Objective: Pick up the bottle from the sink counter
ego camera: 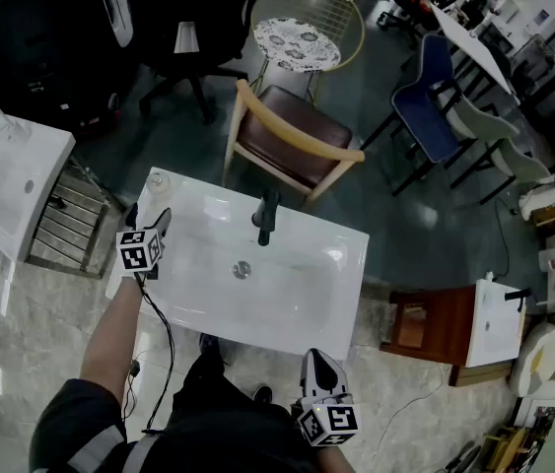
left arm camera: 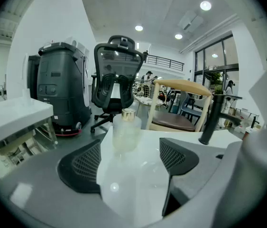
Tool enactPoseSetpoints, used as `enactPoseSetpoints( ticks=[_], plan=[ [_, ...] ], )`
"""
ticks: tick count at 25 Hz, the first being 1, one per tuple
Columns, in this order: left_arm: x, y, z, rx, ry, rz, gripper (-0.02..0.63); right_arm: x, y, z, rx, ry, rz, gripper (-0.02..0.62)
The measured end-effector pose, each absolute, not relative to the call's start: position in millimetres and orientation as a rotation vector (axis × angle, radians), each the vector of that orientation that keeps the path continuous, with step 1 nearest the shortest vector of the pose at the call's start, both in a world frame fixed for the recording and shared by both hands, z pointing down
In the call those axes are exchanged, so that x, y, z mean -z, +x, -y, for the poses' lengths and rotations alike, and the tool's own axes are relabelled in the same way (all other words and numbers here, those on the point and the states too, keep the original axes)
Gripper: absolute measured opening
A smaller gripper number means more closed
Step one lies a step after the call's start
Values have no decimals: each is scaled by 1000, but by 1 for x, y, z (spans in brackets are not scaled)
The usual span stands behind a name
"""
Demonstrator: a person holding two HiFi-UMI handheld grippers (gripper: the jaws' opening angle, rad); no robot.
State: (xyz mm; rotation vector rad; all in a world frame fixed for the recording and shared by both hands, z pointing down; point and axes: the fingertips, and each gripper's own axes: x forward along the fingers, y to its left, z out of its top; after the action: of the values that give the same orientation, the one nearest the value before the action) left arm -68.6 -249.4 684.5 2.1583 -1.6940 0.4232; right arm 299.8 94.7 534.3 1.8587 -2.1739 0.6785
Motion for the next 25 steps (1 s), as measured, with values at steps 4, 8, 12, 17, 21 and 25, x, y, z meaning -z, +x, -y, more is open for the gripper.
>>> enactPoseSetpoints(
  ticks=[4, 8, 12, 17, 21, 25],
  plan=[
    [-631, -34, 109, -303, 2244, 1642, 380, -533, 291, -121, -693, 1750, 2274, 8],
    [-603, 45, -53, -240, 2337, 1376, 379, -534, 281, -156, -695, 1613, 2412, 6],
    [-583, 125, -186, -84, 2277, 1244, 377, -538, 289, -212, -693, 1501, 2529, 8],
    [-558, 193, -290, -25, 2291, 1192, 356, -547, 314, -290, -738, 1431, 2573, 8],
    [-543, 187, -335, -66, 2298, 1243, 175, -542, 308, -328, -754, 1392, 2603, 6],
    [-537, 173, -356, -28, 2247, 1303, 2, -530, 297, -345, -713, 1341, 2658, 8]
  ],
)
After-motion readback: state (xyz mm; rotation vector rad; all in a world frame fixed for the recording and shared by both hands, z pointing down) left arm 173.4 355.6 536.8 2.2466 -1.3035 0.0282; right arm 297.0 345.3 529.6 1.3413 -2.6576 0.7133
